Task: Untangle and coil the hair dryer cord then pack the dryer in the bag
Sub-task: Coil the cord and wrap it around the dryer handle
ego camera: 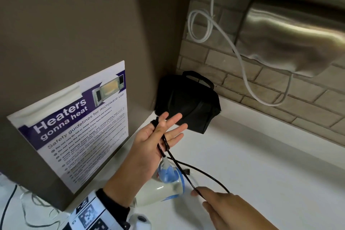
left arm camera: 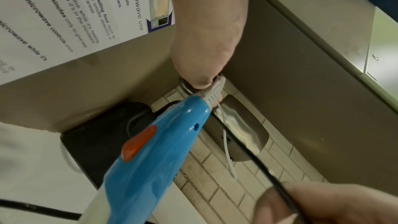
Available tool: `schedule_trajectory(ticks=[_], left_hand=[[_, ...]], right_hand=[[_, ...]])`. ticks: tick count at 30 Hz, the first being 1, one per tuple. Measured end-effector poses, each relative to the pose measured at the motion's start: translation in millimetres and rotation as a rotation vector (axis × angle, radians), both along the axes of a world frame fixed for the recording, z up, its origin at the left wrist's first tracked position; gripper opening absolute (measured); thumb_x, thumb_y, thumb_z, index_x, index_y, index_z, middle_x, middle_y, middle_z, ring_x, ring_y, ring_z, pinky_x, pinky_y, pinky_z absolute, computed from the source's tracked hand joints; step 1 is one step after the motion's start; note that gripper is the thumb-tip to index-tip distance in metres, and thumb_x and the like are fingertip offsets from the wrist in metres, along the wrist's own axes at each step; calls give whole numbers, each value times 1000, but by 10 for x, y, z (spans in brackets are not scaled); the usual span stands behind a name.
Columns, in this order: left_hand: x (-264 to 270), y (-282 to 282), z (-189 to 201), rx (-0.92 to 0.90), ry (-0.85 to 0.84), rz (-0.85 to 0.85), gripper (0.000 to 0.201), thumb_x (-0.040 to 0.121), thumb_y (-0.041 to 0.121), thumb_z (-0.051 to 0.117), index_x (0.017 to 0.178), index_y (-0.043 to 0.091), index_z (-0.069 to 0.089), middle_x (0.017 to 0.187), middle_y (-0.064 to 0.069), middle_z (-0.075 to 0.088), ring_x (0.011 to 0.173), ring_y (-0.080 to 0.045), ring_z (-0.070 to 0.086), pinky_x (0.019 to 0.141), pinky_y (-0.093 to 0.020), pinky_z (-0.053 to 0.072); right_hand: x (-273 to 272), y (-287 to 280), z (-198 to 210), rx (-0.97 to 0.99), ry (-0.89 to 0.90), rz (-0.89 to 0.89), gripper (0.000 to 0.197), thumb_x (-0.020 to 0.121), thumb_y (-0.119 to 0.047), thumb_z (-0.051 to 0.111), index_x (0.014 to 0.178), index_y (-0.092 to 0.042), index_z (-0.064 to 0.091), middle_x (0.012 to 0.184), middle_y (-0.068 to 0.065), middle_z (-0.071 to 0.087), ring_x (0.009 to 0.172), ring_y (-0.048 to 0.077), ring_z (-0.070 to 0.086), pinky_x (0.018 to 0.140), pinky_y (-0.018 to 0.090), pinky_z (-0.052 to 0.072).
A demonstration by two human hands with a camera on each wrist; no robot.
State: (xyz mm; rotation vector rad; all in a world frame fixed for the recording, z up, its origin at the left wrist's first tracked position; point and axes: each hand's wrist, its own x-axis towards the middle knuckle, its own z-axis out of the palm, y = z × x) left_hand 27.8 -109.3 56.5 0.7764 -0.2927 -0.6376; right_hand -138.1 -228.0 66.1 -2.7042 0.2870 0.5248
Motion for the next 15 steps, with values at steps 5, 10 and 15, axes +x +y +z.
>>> schedule_trajectory(ticks=[5, 10, 15], left_hand=[[16, 23, -51, 65, -60, 44, 38, 102, 15, 35, 139, 5, 37, 124, -8, 66, 109, -30, 66, 94, -36, 53], [-50, 7, -67, 239, -231, 14, 30, 100, 23, 39, 109, 33, 66, 133, -6, 60, 111, -23, 65, 104, -41, 45], [-103, -16, -83, 302, -359, -180, 31, 100, 27, 40, 129, 24, 52, 125, -4, 66, 97, -21, 71, 110, -50, 35]], right_hand=[[-140, 104, 303, -209, -38, 39, 34, 98, -30, 31, 128, -46, 28, 132, -16, 51, 109, 18, 57, 80, 27, 39], [-102, -20, 626, -379, -418, 33, 16, 81, -30, 41, 94, -38, 44, 70, -16, 61, 51, 9, 50, 45, 16, 46], [212, -155, 912, -232, -734, 86, 29, 80, -25, 32, 82, -25, 61, 65, -11, 58, 60, 18, 59, 49, 33, 52]])
